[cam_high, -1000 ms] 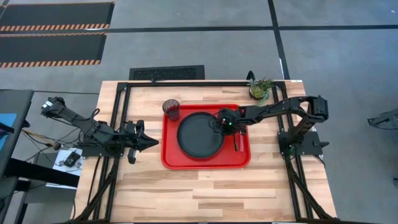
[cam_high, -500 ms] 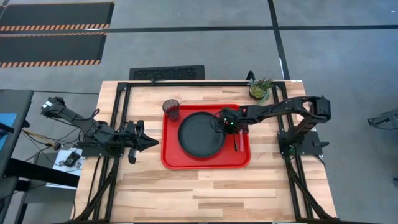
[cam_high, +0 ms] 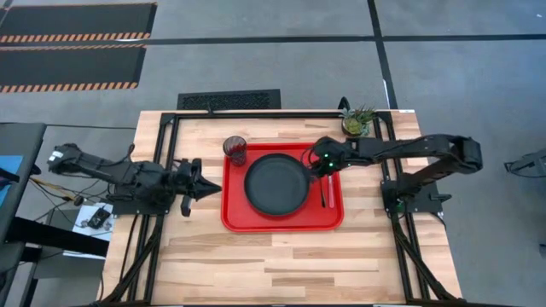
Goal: Pick and place plate/cup/fork/spoon on tray
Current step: Return to home position
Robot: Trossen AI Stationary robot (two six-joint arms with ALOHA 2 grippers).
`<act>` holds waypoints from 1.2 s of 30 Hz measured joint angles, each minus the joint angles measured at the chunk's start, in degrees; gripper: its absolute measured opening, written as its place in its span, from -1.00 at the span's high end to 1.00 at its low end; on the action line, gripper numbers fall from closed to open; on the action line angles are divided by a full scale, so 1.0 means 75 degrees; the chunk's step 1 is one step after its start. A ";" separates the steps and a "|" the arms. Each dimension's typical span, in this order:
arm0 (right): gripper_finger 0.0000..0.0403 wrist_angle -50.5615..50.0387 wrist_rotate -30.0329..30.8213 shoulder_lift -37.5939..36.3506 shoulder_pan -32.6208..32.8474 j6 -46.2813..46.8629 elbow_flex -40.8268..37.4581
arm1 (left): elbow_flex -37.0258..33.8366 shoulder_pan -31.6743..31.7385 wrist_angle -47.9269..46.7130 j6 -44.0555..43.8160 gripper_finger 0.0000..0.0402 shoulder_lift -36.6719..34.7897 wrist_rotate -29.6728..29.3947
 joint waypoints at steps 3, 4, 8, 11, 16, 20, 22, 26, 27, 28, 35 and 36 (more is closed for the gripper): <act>0.95 0.0557 -0.0657 -0.0408 -0.0160 -0.1480 -0.0054 | 0.0002 0.0746 0.0279 0.0236 1.00 0.0094 0.0706; 0.94 0.0994 -0.0889 -0.0576 -0.0203 -0.1892 -0.0150 | -0.0004 0.0967 0.0337 0.0321 1.00 0.0116 0.0888; 0.93 0.2575 -0.1510 -0.1177 -0.0409 -0.2908 -0.0716 | -0.0465 0.1755 0.1216 0.0438 1.00 0.0111 0.1469; 0.97 0.3450 -0.1587 -0.1643 -0.0569 -0.3184 -0.1362 | -0.1055 0.2174 0.1997 0.0444 1.00 0.0114 0.1648; 0.97 0.4699 -0.1619 -0.2270 -0.0589 -0.3583 -0.2507 | -0.1849 0.2587 0.2937 0.0398 1.00 0.0057 0.1827; 0.98 0.5728 -0.1586 -0.2618 -0.0602 -0.3799 -0.3461 | -0.2172 0.2785 0.2891 0.0535 1.00 -0.0049 0.1887; 0.98 0.6307 -0.1576 -0.2799 -0.0601 -0.3827 -0.3918 | -0.2258 0.2852 0.2816 0.0688 1.00 -0.0102 0.1888; 0.99 0.7013 -0.1569 -0.3258 -0.0595 -0.3985 -0.4650 | -0.2358 0.3038 0.2872 0.0930 1.00 -0.0112 0.1942; 0.99 0.7160 -0.1564 -0.3401 -0.0595 -0.4009 -0.4801 | -0.2381 0.3087 0.2858 0.0954 1.00 -0.0104 0.1950; 0.99 0.7249 -0.1561 -0.3557 -0.0607 -0.4015 -0.4954 | -0.2410 0.3138 0.2854 0.0978 1.00 -0.0104 0.1988; 0.99 0.7239 -0.1497 -0.4847 -0.0618 -0.4217 -0.5480 | -0.2622 0.3358 0.2766 0.1004 1.00 -0.0556 0.2143; 0.99 0.7152 -0.1442 -0.5035 -0.0616 -0.4275 -0.5485 | -0.2623 0.3375 0.2632 0.1006 1.00 -0.0706 0.2148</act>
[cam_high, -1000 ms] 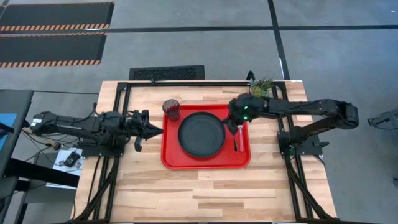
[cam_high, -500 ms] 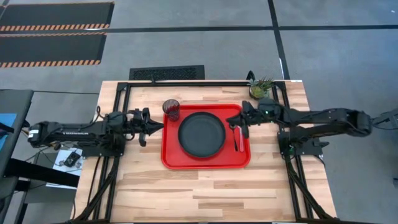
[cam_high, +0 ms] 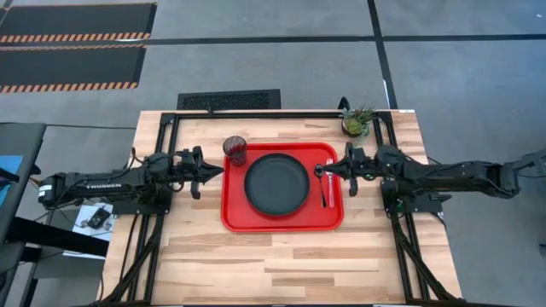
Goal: Pick and place plate/cup/fork/spoon on tray
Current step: Return to home position
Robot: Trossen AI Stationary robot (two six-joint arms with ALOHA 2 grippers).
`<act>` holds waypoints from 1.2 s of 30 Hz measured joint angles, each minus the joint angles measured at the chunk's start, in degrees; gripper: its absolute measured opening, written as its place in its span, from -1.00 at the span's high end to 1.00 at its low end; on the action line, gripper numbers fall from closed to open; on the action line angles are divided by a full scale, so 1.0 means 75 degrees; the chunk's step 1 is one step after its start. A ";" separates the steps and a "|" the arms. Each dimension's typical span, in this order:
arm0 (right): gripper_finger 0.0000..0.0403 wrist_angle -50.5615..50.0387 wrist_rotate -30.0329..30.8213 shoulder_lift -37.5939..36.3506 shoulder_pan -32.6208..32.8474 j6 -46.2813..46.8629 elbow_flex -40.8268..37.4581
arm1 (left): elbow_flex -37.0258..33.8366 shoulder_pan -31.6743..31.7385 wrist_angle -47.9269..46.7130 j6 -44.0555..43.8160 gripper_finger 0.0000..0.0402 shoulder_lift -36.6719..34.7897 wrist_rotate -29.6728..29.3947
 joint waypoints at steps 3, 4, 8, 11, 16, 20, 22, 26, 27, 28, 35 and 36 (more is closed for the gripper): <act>0.99 -0.0394 0.0172 -0.0673 0.0012 -0.0254 0.0000 | 0.0000 0.0012 -0.0626 0.0035 1.00 -0.0553 -0.0011; 0.99 -0.0611 0.0281 -0.0899 0.0012 -0.0287 0.0000 | 0.0000 0.0012 -0.0890 0.0035 1.00 -0.0771 -0.0036; 0.99 -0.1391 0.0524 -0.1720 0.0067 -0.0356 0.0000 | -0.0003 0.0009 -0.1849 0.0041 1.00 -0.1755 -0.0242; 0.99 -0.1716 0.0634 -0.2263 0.0180 -0.0361 0.0000 | -0.0003 0.0009 -0.2569 0.0025 1.00 -0.2649 -0.0345; 0.99 -0.1893 0.0699 -0.2818 0.0313 -0.0373 -0.0029 | 0.0001 0.0006 -0.3572 0.0004 1.00 -0.3476 -0.0619; 0.99 -0.0834 0.0707 -0.3013 0.0311 -0.0183 -0.0730 | -0.0127 0.0006 -0.3597 0.0035 1.00 -0.3416 -0.0623; 0.99 -0.0598 0.0701 -0.3141 0.0310 0.0023 -0.1141 | -0.0193 0.0006 -0.3435 -0.0030 1.00 -0.3476 -0.0582; 0.99 -0.1025 0.0705 -0.3361 0.0316 0.0036 -0.1131 | -0.0254 0.0000 -0.3241 0.0010 1.00 -0.3463 -0.0434; 0.99 -0.1044 0.0698 -0.3382 0.0316 -0.0040 -0.1131 | -0.0254 0.0000 -0.3237 0.0057 1.00 -0.3465 -0.0413; 0.98 -0.1019 0.0698 -0.3426 0.0316 -0.0125 -0.1131 | -0.0254 -0.0001 -0.3236 0.0086 1.00 -0.3465 -0.0393; 0.84 -0.1859 0.0702 -0.3570 0.0302 -0.0238 -0.1134 | -0.0254 -0.0006 -0.3238 0.0069 1.00 -0.3465 -0.0392; 0.83 -0.1949 0.0702 -0.3567 0.0301 -0.0085 -0.1134 | -0.0254 -0.0006 -0.3240 0.0029 1.00 -0.3465 -0.0404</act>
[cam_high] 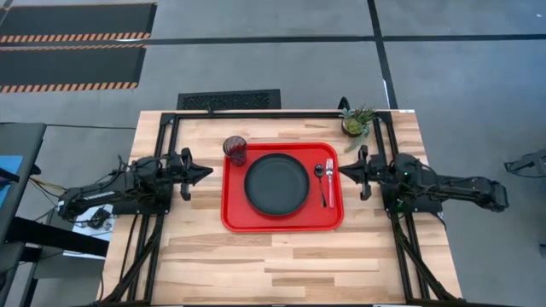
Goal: Pick and place plate/cup/fork/spoon on tray
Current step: Return to home position
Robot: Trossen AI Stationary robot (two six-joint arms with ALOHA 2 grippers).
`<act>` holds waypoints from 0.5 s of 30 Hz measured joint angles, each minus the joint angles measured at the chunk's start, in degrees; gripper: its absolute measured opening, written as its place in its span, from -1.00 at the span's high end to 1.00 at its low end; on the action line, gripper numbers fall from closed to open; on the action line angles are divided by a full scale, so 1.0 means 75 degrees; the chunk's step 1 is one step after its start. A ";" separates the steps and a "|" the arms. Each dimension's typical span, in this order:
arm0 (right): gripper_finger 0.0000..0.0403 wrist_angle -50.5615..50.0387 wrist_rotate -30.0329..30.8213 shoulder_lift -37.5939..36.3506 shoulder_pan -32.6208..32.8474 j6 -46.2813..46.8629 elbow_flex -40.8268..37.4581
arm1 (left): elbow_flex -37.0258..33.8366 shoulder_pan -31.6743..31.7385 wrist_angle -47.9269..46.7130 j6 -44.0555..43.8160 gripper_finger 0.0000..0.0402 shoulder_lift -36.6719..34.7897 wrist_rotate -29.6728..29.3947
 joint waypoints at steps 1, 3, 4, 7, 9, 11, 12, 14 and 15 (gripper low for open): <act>0.82 -0.0138 -0.0003 0.0006 0.0004 0.0120 0.0000 | 0.0000 0.0000 0.0000 0.0002 1.00 0.0000 0.0001; 0.81 -0.0346 -0.0001 0.0006 0.0033 0.0209 0.0000 | 0.0000 0.0000 0.0006 0.0180 1.00 0.0003 0.0071; 0.82 -0.0398 -0.0003 0.0006 0.0039 0.0215 0.0000 | 0.0000 0.0000 0.0006 0.0301 1.00 0.0003 0.0095; 0.82 -0.0660 0.0015 0.0006 0.0033 0.0180 -0.0003 | 0.0000 0.0000 0.0001 0.0505 1.00 0.0003 0.0048; 0.83 -0.0986 0.0031 0.0006 -0.0005 0.0188 -0.0003 | 0.0000 0.0000 -0.0013 0.0515 1.00 0.0003 -0.0046; 0.85 -0.1347 0.0038 0.0006 -0.0048 0.0271 -0.0003 | 0.0000 0.0000 -0.0024 0.0443 1.00 0.0003 -0.0120; 0.85 -0.1429 0.0064 0.0009 -0.0048 0.0274 -0.0003 | 0.0000 0.0000 -0.0029 0.0411 1.00 0.0003 -0.0146; 0.86 -0.1467 0.0100 0.0031 -0.0044 0.0280 -0.0001 | 0.0000 0.0000 -0.0031 0.0401 1.00 0.0003 -0.0152; 0.86 -0.1447 0.0144 0.0059 -0.0044 0.0283 -0.0003 | 0.0000 0.0000 -0.0032 0.0418 1.00 0.0003 -0.0154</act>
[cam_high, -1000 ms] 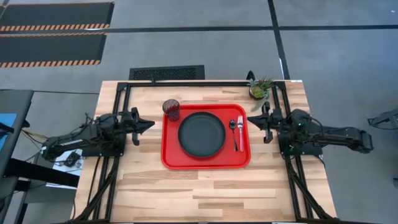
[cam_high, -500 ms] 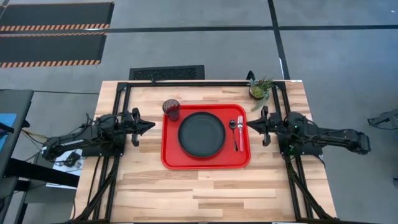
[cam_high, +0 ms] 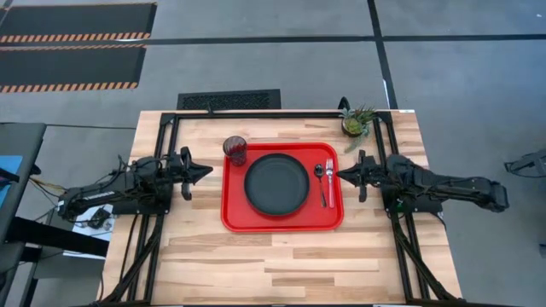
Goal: Pick and place plate/cup/fork/spoon on tray
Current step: Return to home position
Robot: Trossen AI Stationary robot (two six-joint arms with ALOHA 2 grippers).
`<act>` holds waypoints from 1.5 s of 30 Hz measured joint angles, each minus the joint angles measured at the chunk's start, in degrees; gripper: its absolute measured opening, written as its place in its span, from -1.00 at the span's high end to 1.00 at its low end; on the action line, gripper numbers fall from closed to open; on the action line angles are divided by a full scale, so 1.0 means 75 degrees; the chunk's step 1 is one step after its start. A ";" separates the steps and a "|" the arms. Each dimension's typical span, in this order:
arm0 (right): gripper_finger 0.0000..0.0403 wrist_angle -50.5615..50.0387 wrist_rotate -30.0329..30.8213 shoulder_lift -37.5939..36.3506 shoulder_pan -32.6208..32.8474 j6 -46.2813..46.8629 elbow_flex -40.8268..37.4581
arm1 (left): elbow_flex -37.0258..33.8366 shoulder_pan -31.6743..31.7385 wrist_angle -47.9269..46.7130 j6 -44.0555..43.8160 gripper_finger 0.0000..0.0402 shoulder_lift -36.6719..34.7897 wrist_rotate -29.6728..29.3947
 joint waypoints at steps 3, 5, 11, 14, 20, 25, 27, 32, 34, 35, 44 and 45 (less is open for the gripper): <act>0.87 -0.0001 0.0010 0.0009 0.0000 0.0011 -0.0002 | 0.0000 0.0000 0.0000 0.0020 1.00 0.0000 0.0000; 0.87 -0.0006 0.0012 0.0014 0.0000 0.0011 -0.0003 | 0.0000 0.0000 0.0000 -0.0001 1.00 0.0000 -0.0006; 0.86 -0.0012 0.0013 0.0014 0.0000 0.0011 -0.0003 | 0.0000 0.0000 -0.0003 0.0002 1.00 0.0000 -0.0012; 0.87 -0.0016 0.0013 0.0014 0.0000 0.0008 -0.0003 | 0.0000 0.0000 -0.0003 0.0005 1.00 0.0000 -0.0014; 0.86 -0.0024 0.0013 0.0012 0.0000 0.0008 -0.0003 | -0.0003 0.0000 -0.0003 0.0005 1.00 0.0000 -0.0015; 0.87 -0.0027 0.0013 0.0011 0.0000 0.0008 -0.0006 | -0.0003 0.0000 -0.0003 0.0005 1.00 0.0000 -0.0012; 0.87 -0.0029 0.0013 0.0012 0.0000 0.0008 -0.0006 | -0.0003 0.0000 -0.0003 0.0005 1.00 0.0000 -0.0012; 0.85 -0.0032 0.0013 0.0012 0.0000 0.0005 -0.0006 | -0.0003 0.0000 -0.0004 0.0005 1.00 0.0000 -0.0012; 0.84 -0.0033 0.0013 0.0011 0.0000 0.0005 -0.0006 | -0.0003 0.0000 -0.0003 0.0005 1.00 0.0000 -0.0012; 0.84 -0.0033 0.0013 0.0011 0.0000 0.0005 -0.0006 | -0.0003 0.0000 -0.0005 0.0005 1.00 0.0000 -0.0012; 0.84 -0.0036 0.0013 0.0011 0.0000 0.0005 -0.0006 | -0.0003 0.0000 -0.0006 0.0005 1.00 0.0000 -0.0012; 0.84 -0.0036 0.0013 0.0012 0.0000 0.0005 -0.0006 | -0.0003 0.0000 -0.0006 0.0005 1.00 0.0000 -0.0012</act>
